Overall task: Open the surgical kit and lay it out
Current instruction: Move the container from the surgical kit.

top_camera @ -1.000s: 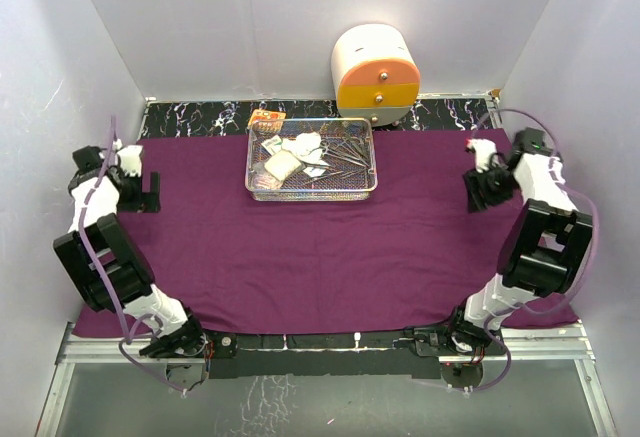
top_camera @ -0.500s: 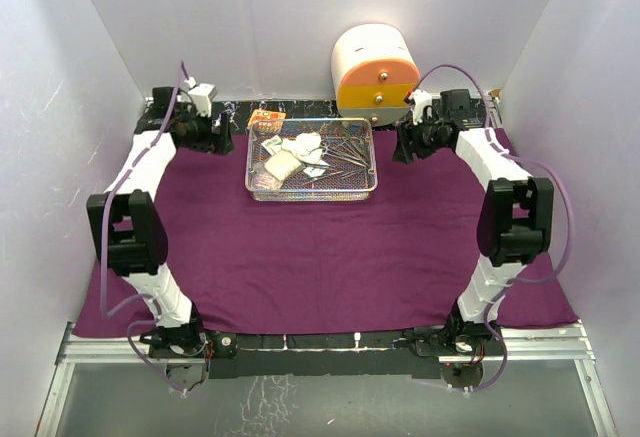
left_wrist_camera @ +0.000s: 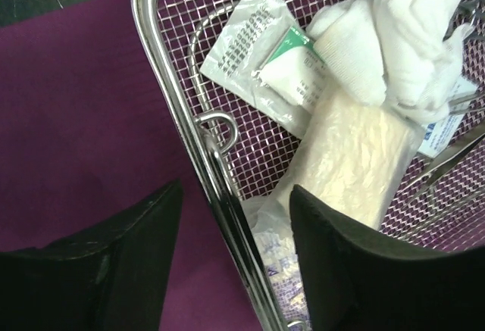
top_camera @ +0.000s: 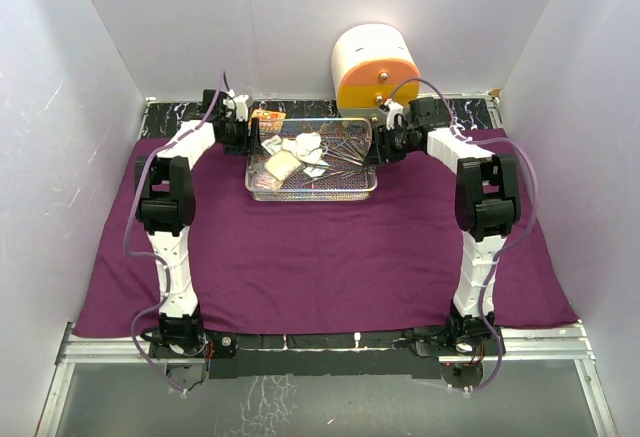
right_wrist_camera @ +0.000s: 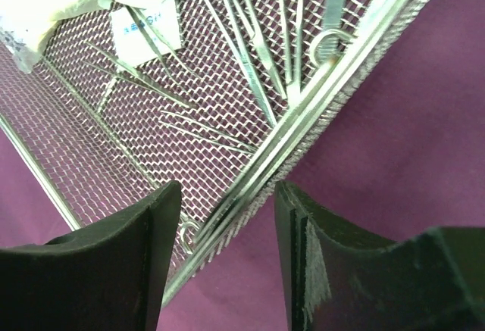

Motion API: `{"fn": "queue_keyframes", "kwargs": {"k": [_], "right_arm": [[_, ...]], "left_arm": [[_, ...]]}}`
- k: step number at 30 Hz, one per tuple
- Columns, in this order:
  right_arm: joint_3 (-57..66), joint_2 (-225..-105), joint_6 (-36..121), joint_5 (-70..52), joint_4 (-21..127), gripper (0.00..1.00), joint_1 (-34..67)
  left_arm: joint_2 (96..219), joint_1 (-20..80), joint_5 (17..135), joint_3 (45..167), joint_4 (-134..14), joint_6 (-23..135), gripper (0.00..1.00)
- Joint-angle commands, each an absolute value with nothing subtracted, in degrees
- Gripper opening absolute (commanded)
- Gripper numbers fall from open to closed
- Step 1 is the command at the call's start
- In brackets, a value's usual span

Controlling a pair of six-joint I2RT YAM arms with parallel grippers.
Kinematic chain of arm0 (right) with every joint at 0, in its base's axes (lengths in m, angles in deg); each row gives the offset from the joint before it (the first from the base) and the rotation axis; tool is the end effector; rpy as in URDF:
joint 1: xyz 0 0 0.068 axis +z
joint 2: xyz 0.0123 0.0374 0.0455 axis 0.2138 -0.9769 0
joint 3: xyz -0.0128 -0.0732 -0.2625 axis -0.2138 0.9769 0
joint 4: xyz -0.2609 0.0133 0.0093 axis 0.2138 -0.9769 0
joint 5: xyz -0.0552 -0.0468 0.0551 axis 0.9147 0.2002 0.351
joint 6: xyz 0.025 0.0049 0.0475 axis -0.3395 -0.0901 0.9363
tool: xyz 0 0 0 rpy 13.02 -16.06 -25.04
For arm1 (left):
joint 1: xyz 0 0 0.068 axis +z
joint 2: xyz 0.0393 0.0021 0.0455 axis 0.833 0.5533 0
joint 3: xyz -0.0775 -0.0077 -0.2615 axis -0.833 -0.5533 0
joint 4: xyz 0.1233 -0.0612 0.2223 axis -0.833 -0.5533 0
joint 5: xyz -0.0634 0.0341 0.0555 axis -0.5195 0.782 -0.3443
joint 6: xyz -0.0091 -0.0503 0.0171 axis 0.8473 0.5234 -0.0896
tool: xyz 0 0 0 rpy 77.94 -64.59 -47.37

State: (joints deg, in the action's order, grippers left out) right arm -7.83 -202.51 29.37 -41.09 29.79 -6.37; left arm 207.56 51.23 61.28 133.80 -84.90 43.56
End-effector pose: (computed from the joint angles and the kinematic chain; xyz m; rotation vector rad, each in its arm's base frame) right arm 0.4421 0.0693 0.1901 -0.5351 2.3428 0.8712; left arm 0.4874 -0.0583 0.1963 0.3201 2.3697 -0.5206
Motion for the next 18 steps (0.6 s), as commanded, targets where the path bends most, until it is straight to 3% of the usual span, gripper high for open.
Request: {"fn": "queue_keyframes", "kwargs": {"k": [1,11,18], "right_arm": [[-9.1,-202.7,32.4,-46.6,34.9,0.48,-5.1],[-6.9,-202.3,36.4,-49.2,40.5,0.43,-0.5],[-9.7,-204.8,38.1,-48.9,41.4,0.43,3.8]], "left_arm": [[205.2,51.5,59.9,133.6,-85.4,45.2,0.51],[199.3,51.6,67.2,125.8,-83.1,43.8,0.23],[196.1,53.5,73.4,122.0,-82.8,40.9,0.22]]}}
